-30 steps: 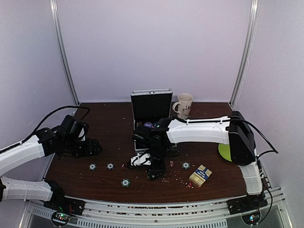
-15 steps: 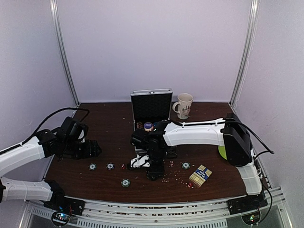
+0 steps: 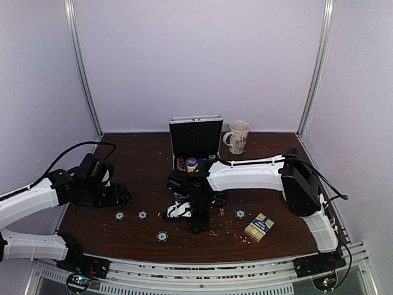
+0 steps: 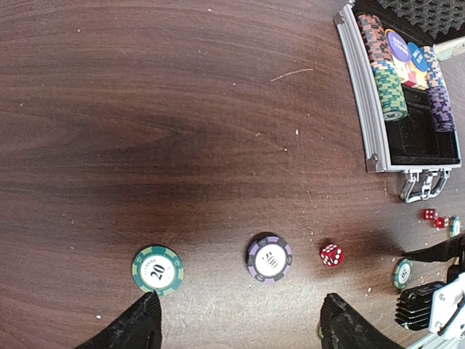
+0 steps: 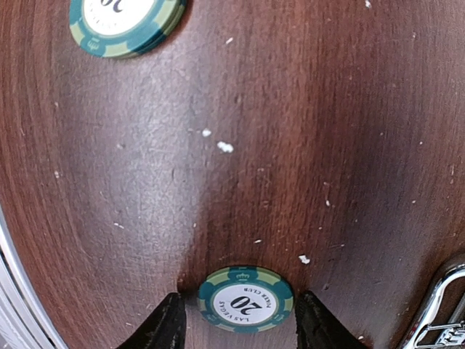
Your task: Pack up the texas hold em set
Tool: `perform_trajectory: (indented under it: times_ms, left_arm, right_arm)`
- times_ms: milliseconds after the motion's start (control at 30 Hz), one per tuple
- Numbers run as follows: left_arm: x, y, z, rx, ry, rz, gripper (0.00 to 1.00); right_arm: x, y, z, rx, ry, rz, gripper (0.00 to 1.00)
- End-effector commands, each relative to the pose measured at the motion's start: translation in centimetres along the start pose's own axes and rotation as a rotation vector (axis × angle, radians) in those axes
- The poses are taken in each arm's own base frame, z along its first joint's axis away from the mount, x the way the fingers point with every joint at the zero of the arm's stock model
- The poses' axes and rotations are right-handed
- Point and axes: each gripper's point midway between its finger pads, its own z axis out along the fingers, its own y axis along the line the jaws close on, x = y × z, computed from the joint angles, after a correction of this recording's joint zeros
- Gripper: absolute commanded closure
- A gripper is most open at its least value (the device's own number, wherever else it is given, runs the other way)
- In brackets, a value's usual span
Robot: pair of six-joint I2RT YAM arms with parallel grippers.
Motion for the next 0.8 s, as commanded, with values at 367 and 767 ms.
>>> perform_trajectory:
  times_ms: [367,767]
  left_arm:
    - [-0.2,-0.9,0.5,0.05,-0.003,-0.014,0.23]
    - [-0.2,-1.0,0.7,0.057,-0.001,-0.015,0.23]
  right_arm:
    - [0.5,0.7,0.7,-0.024,0.024,0.012,0.74]
    - [0.1,0.3,-2.0,0.018,-0.026,0.021,0.47]
